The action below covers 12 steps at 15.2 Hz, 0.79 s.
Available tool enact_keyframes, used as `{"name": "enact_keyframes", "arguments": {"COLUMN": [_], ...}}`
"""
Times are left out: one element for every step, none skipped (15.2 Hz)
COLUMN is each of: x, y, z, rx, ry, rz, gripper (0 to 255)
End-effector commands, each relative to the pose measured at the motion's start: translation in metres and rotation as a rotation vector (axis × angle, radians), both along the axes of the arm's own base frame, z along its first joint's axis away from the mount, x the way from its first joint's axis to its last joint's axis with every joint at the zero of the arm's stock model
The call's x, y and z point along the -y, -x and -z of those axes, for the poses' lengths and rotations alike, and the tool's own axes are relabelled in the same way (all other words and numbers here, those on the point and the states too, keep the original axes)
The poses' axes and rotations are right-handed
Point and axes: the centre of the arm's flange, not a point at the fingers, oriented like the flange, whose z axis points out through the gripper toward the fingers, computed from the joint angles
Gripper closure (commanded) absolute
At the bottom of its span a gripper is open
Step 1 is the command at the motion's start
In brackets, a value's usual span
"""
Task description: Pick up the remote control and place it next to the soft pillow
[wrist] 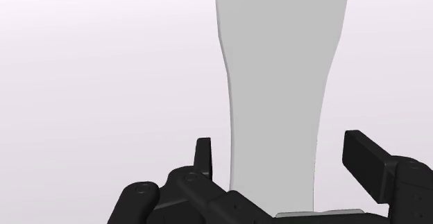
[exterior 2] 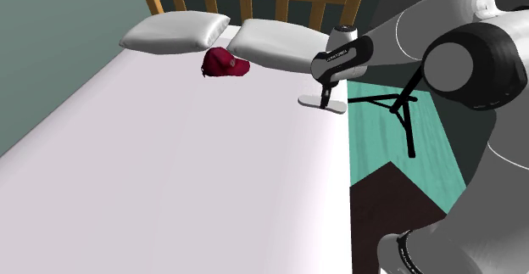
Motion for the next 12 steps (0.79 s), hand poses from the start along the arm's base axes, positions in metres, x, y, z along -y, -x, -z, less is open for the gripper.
{"name": "enact_keyframes", "arguments": {"x": [0.0,0.0,0.0,0.0,0.0,0.0,-0.001,-0.001,-0.001,-0.001,-0.001,-0.001], "y": [0.0,0.0,0.0,0.0,0.0,0.0,0.0,0.0,0.0,0.0,0.0,0.0], "z": [0.0,0.0,0.0,0.0,0.0,-0.013,-0.027,-0.04,-0.05,-0.05,-0.05,-0.05], "rx": [0.0,0.0,0.0,0.0,0.0,0.0,0.0,0.0,0.0,0.0,0.0,0.0], "ry": [0.0,0.0,0.0,0.0,0.0,0.0,0.0,0.0,0.0,0.0,0.0,0.0], "rz": [0.0,0.0,0.0,0.0,0.0,0.0,0.0,0.0,0.0,0.0,0.0,0.0], "gripper": [0,0,0,0,0,0,0,0,0,0,0,0]}}
